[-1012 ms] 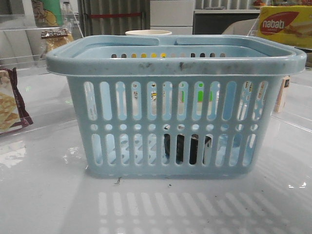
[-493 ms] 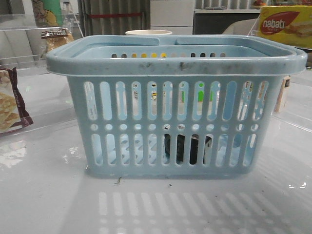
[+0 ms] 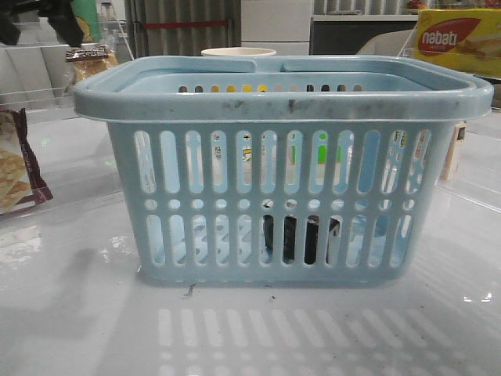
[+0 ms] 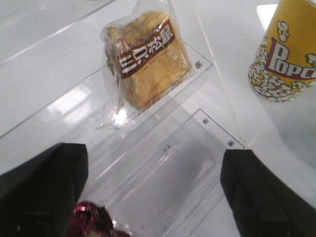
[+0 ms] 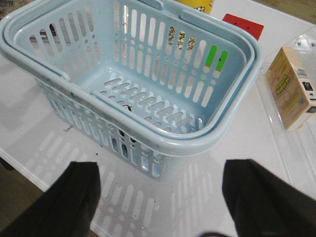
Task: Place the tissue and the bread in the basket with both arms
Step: 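Grasp the wrapped bread bag on the shelf with the left gripper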
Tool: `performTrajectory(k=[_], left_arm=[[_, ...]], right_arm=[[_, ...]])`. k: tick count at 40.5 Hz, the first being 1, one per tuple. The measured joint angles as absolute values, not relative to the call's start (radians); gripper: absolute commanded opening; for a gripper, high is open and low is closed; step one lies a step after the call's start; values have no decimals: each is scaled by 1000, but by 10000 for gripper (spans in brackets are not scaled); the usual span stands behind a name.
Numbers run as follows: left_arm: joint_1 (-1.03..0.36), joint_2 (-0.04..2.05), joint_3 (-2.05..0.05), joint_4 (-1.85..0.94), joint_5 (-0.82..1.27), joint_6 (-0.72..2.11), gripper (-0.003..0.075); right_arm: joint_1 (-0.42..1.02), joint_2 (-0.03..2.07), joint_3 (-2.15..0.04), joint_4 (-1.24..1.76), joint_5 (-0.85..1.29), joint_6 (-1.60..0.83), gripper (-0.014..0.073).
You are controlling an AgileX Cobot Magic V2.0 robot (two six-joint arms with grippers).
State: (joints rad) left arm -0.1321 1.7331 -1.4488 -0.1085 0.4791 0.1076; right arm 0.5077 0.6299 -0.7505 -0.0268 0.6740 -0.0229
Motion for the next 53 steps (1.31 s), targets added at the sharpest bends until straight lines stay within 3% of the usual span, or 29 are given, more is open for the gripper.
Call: performTrajectory(k=[12, 25, 43, 50, 53], left_arm=[[-132, 1957, -1622, -111, 387, 108, 602], [-113, 2060, -1661, -171, 208, 108, 589], [-113, 2073, -1661, -177, 156, 108, 183], [-115, 2053, -1662, -178, 211, 108, 90], [-121, 2024, -1662, -178, 263, 108, 90]], right_arm=[[508, 630, -751, -27, 674, -23, 612], [508, 630, -751, -27, 674, -23, 612], [508, 630, -751, -27, 674, -23, 612], [508, 630, -751, -27, 674, -23, 612], [508, 630, -751, -27, 674, -23, 612]])
